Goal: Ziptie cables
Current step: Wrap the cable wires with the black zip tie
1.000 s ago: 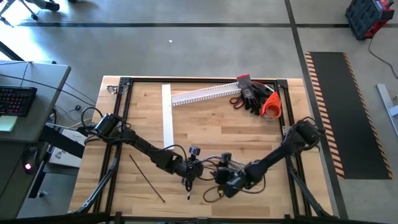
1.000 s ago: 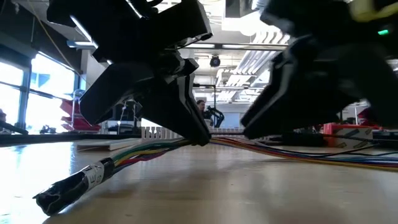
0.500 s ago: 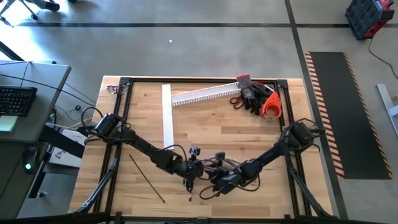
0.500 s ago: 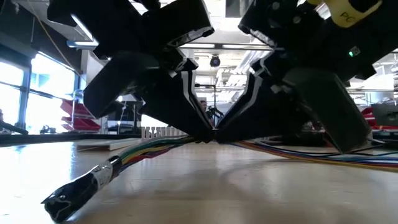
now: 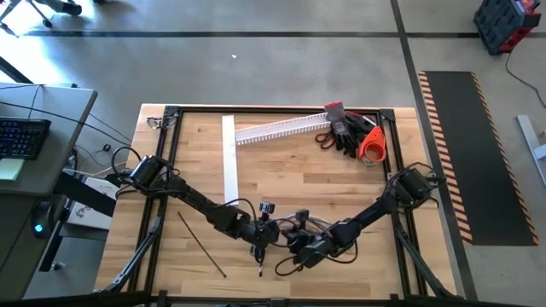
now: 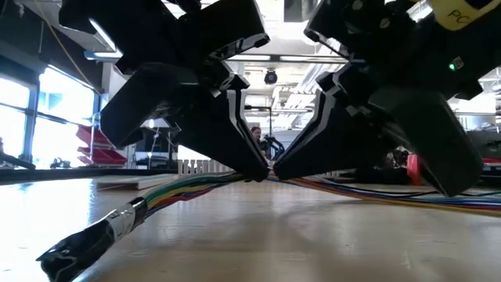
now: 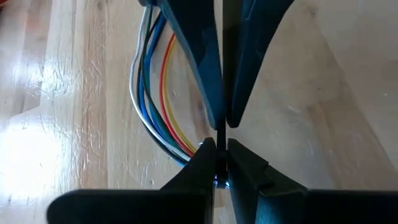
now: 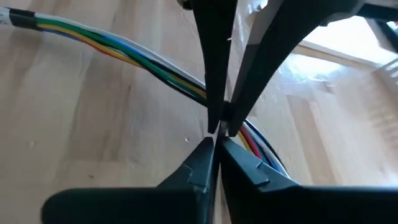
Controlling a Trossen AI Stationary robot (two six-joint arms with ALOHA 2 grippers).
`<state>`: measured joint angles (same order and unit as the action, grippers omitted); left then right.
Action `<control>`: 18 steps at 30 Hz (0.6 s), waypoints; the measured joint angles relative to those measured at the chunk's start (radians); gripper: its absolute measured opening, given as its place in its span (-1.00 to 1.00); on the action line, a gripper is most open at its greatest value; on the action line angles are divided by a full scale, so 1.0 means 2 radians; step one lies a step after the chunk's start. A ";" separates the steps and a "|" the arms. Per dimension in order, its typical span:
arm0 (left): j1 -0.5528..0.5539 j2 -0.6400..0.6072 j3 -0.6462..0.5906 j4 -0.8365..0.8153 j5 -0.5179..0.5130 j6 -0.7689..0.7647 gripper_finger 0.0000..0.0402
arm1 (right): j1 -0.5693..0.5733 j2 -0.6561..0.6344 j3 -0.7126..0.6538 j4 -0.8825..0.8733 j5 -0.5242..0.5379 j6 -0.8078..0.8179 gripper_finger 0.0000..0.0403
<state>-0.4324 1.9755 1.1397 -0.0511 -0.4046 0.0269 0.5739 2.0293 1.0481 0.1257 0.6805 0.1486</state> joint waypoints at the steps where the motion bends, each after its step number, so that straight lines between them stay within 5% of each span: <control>1: 0.000 0.000 0.000 0.000 0.000 0.000 -0.97 | -0.002 0.000 0.000 0.000 -0.002 0.000 -0.89; 10: 0.000 -0.001 0.000 0.002 -0.004 0.000 -0.97 | -0.010 0.000 0.000 -0.001 -0.014 0.018 -0.47; 18: 0.000 -0.001 0.000 0.002 -0.003 0.000 -0.97 | -0.010 0.000 0.000 -0.001 -0.010 0.015 -0.62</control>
<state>-0.4320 1.9736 1.1397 -0.0467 -0.4114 0.0261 0.5541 2.0293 1.0481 0.1239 0.6604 0.1785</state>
